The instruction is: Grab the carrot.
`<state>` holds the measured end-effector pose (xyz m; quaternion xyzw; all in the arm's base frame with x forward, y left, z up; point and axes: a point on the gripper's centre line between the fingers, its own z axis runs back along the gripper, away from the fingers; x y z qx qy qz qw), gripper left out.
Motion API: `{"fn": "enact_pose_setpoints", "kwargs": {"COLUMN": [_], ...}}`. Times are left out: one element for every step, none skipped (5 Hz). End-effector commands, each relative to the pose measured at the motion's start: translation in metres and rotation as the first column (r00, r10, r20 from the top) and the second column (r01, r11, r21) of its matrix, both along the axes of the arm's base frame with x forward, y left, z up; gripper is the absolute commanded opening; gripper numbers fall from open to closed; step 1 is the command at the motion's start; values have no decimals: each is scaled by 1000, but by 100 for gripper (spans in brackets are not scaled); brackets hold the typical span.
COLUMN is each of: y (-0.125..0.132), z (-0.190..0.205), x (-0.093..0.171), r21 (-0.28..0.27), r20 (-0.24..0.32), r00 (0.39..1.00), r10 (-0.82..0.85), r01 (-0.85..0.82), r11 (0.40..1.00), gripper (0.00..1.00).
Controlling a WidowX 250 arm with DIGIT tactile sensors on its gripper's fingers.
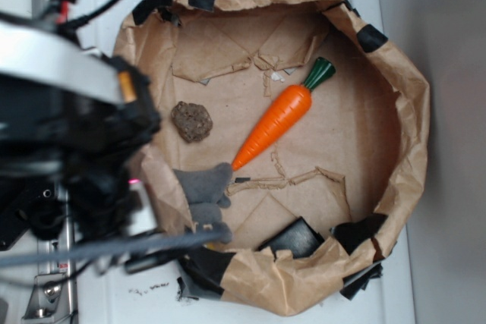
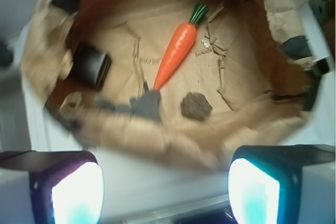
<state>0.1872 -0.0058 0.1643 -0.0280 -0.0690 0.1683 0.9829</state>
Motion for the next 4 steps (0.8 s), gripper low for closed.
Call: {"fn": "enact_pose_setpoints", "kwargs": {"y": [31,46,51,46], "z": [-55,-81,-101,-117], "x": [56,80,93,95], "r21": [15,25,4,-25], "r20": [-89,-166,-226,-272], "r00": [990,979,971,961], "r10": [114,117,78,56], "r01": [-113,-115,-79,-65], "r11": [993,993,997,998], "gripper": [100,100,100,100]}}
